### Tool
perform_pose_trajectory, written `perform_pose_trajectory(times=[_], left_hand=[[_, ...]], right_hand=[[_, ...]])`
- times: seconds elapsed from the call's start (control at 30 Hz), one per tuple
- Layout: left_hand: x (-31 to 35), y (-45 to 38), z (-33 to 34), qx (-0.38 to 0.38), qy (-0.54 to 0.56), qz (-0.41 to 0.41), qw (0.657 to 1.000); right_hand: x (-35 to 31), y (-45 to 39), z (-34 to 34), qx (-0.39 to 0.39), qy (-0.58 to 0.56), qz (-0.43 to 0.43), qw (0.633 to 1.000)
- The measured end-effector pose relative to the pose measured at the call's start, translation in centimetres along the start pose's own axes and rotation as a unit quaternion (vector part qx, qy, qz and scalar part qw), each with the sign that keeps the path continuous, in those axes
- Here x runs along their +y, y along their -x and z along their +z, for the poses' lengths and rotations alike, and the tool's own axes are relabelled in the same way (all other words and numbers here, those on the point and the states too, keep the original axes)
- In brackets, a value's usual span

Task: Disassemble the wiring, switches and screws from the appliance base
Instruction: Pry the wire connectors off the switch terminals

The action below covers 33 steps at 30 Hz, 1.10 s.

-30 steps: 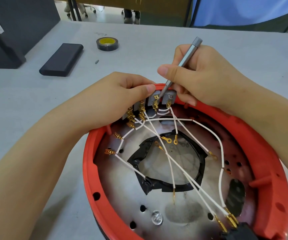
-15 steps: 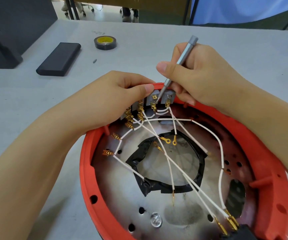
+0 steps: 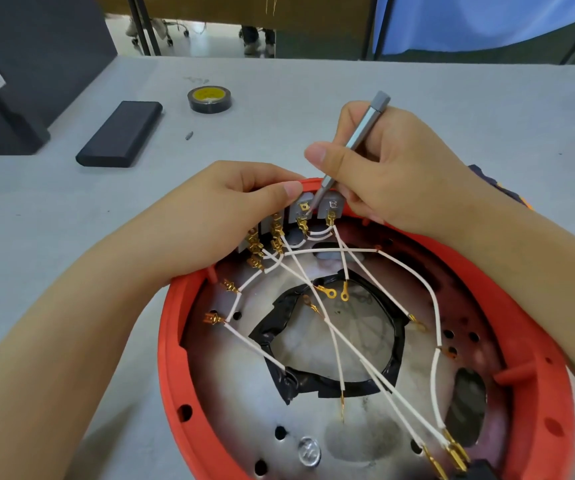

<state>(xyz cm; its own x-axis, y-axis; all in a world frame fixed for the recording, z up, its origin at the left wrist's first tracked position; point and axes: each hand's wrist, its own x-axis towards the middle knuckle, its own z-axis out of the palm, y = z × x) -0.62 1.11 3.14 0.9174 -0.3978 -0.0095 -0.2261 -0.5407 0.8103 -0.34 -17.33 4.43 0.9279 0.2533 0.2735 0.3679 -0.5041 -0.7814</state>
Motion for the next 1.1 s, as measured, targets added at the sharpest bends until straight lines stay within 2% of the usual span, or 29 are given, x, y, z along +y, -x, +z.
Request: perform_pose_trajectory(times=[0.23, 0.37, 0.47, 0.67, 0.8, 0.9, 1.1], left_hand=[[0.2, 0.1, 0.1, -0.008, 0.012, 0.002, 1.0], [0.4, 0.3, 0.0, 0.001, -0.011, -0.013, 1.0], [0.7, 0.7, 0.1, 0.008, -0.046, -0.034, 0.998], [1.1, 1.7, 0.1, 0.022, -0.12, -0.041, 0.992], [1.1, 1.7, 0.4, 0.023, -0.117, -0.004, 0.993], [0.8, 1.6, 0.5, 0.017, -0.078, -0.007, 0.997], [0.5, 1.5, 0.4, 0.009, -0.074, 0.002, 0.997]], right_hand=[[-0.7, 0.2, -0.8, 0.012, -0.057, -0.002, 0.998], [-0.8, 0.9, -1.5, -0.025, -0.012, 0.009, 1.0], [-0.4, 2.0, -1.2, -0.002, 0.008, 0.025, 1.0], [-0.6, 2.7, -1.3, 0.01, -0.114, 0.055, 0.992], [-0.7, 2.7, -0.7, 0.028, -0.064, 0.046, 0.996], [-0.6, 2.9, -0.5, 0.046, -0.041, 0.039, 0.997], [-0.6, 3.2, -0.4, 0.044, -0.011, 0.037, 0.998]])
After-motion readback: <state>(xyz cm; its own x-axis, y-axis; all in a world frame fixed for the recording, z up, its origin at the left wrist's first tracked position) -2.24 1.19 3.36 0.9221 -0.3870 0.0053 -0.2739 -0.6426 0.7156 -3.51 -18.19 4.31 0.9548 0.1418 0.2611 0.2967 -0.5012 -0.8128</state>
